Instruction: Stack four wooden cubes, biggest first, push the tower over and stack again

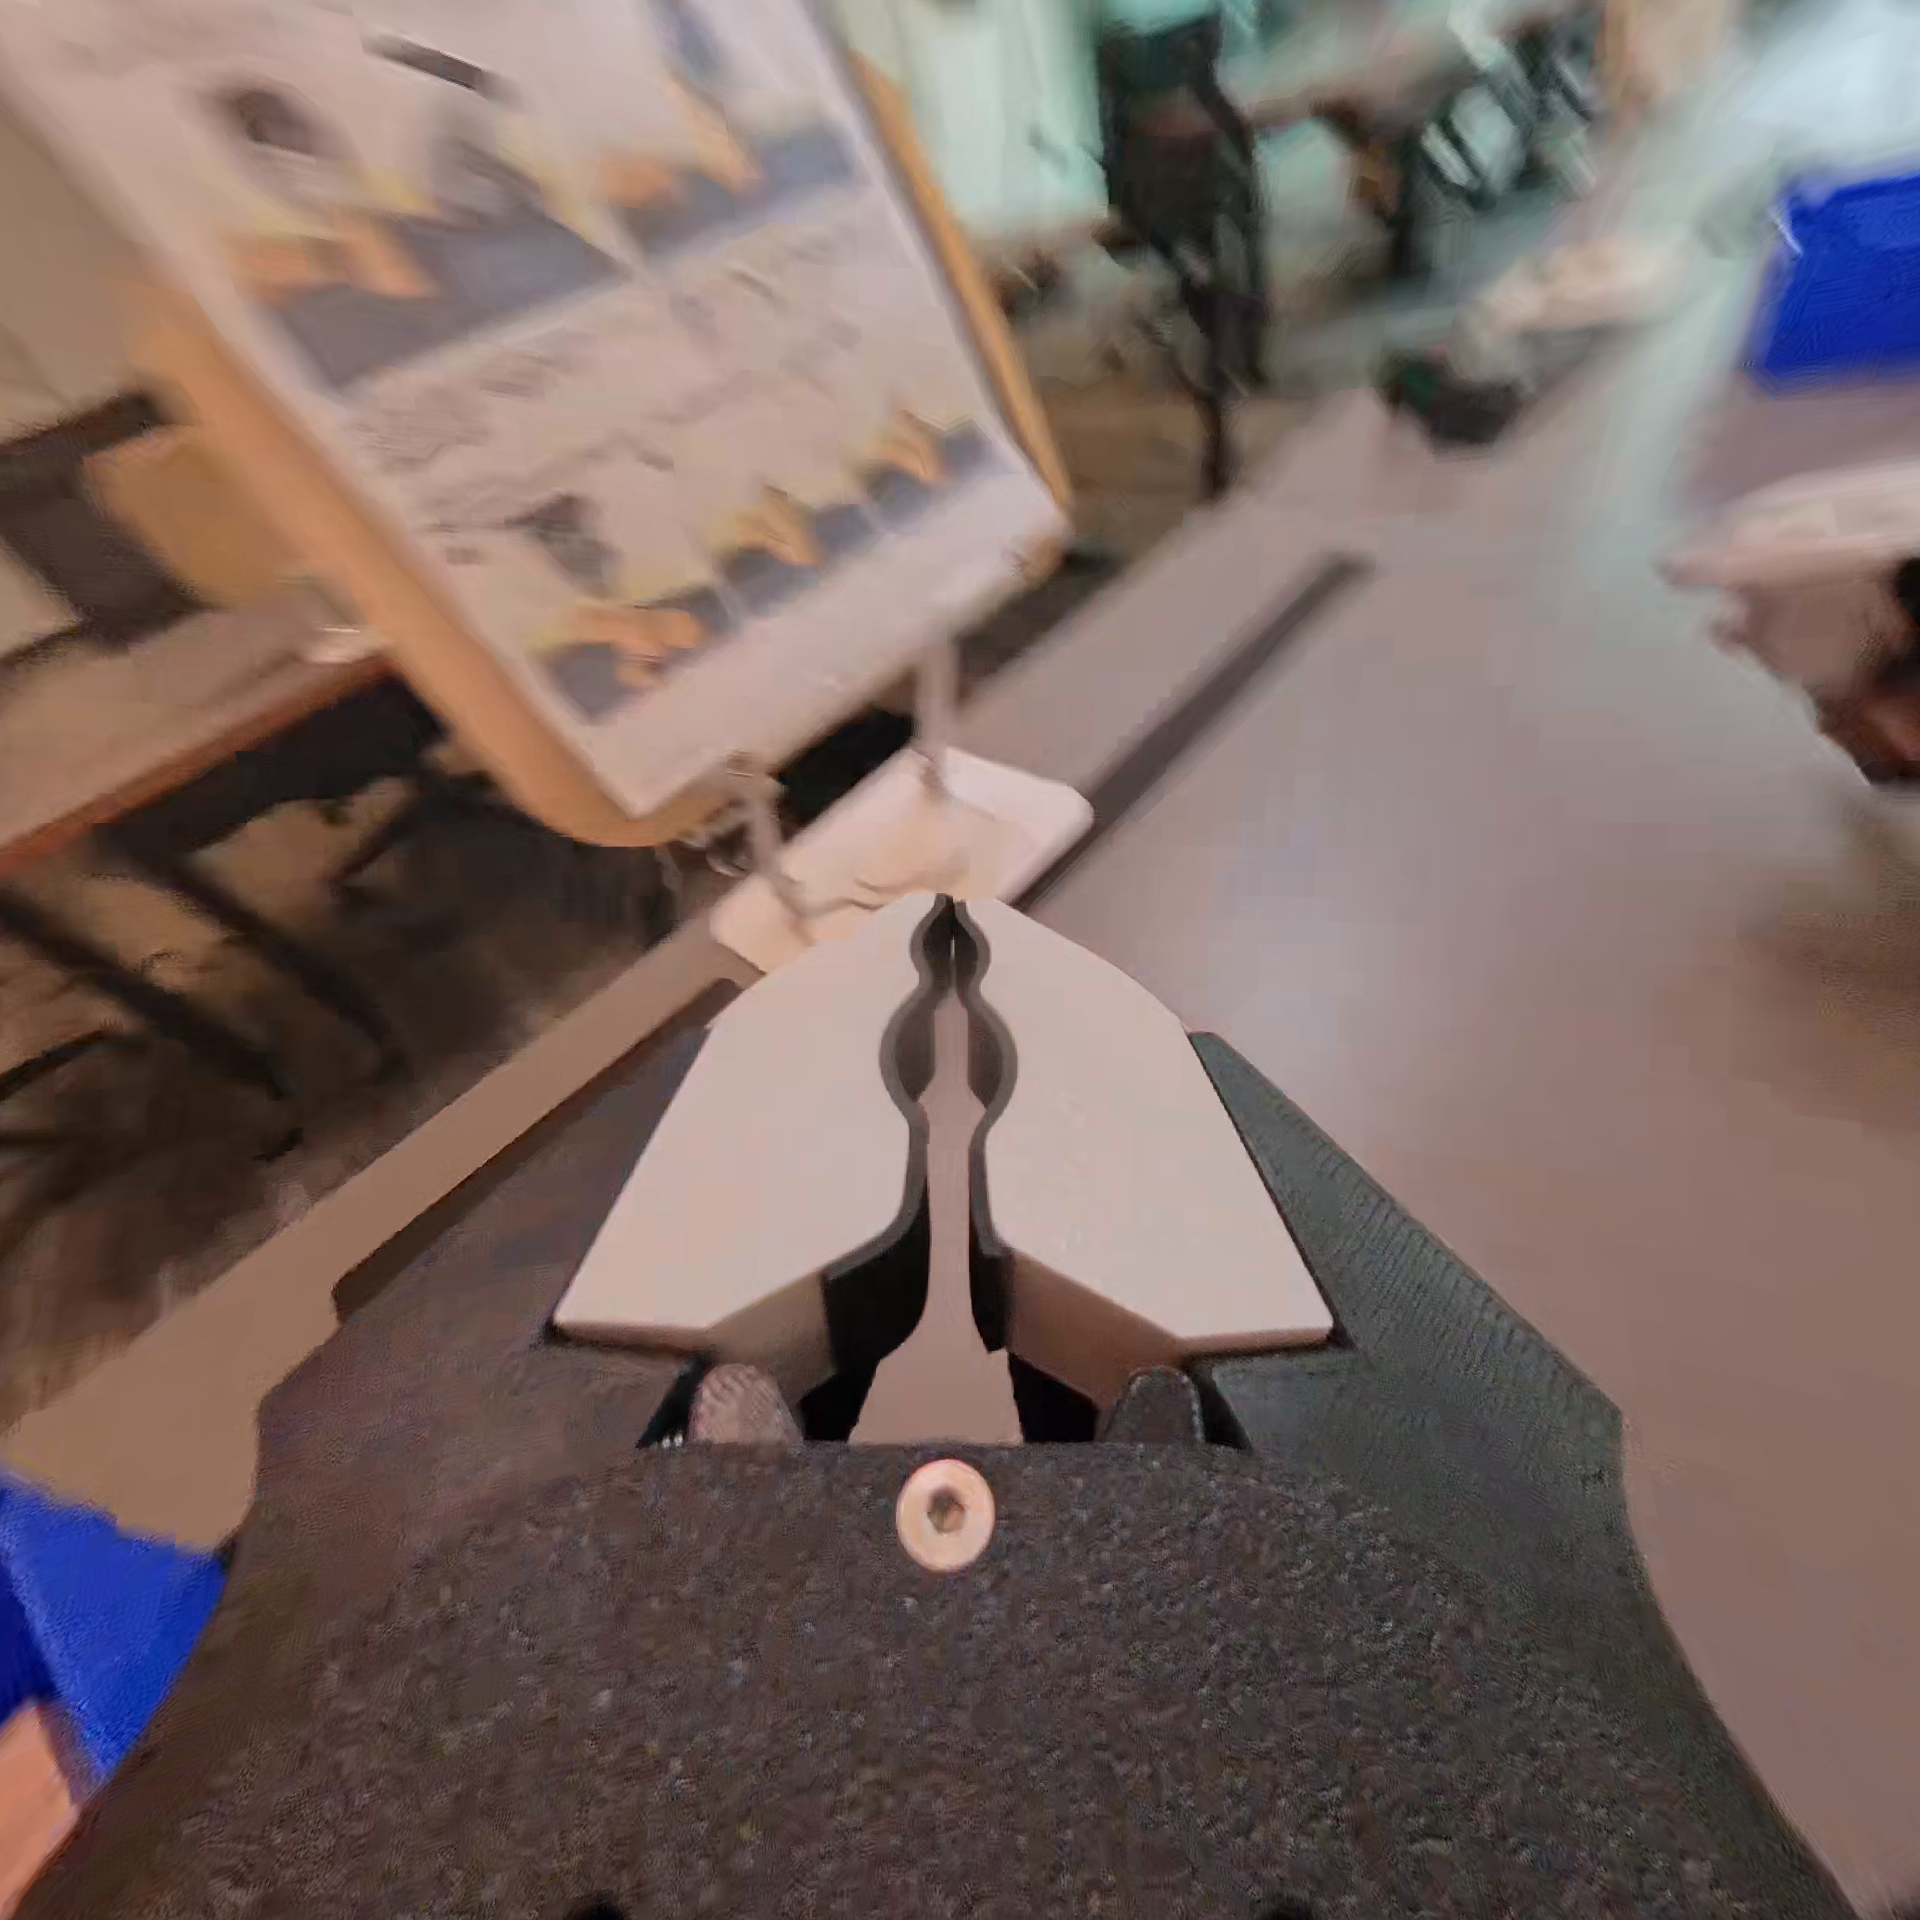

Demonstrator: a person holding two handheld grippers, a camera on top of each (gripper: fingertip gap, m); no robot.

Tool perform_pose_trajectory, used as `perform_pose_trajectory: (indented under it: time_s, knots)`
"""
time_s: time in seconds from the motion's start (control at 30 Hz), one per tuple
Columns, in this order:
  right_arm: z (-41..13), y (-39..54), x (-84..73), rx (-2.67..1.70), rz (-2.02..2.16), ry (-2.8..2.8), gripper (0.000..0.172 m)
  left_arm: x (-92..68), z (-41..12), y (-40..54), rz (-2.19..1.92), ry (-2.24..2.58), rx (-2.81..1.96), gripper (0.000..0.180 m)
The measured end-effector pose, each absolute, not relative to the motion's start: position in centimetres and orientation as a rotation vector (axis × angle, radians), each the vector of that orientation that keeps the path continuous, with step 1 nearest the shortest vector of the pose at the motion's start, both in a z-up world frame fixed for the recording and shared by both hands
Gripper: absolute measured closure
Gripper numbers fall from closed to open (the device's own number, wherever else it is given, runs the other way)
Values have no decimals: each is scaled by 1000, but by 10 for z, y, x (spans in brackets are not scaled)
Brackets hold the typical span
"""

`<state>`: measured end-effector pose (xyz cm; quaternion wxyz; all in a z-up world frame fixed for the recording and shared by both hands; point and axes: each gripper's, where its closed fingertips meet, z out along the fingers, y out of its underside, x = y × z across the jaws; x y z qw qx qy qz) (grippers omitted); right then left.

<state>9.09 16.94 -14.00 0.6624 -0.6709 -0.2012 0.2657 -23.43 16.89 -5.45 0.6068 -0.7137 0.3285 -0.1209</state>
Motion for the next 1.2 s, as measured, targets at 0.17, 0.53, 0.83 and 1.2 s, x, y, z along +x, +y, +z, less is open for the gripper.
perform_pose_trajectory:
  time_s: [0.17, 0.53, 0.83, 1.2]
  knots:
    - [-141, 170, 92, -1520, 592, -449, 172, -294, -90, 162, -135, 164, -1609, 180]
    - [-140, 169, 92, -1526, 596, -444, 172, -304, -239, 148, 330, 195, -1976, 180]
    - [-132, 166, 91, -1508, 607, -441, 172, -276, -261, 156, 245, 299, -2055, 180]
    - [-133, 165, 90, -1509, 611, -446, 172, -118, -228, 195, 313, 851, -1739, 180]
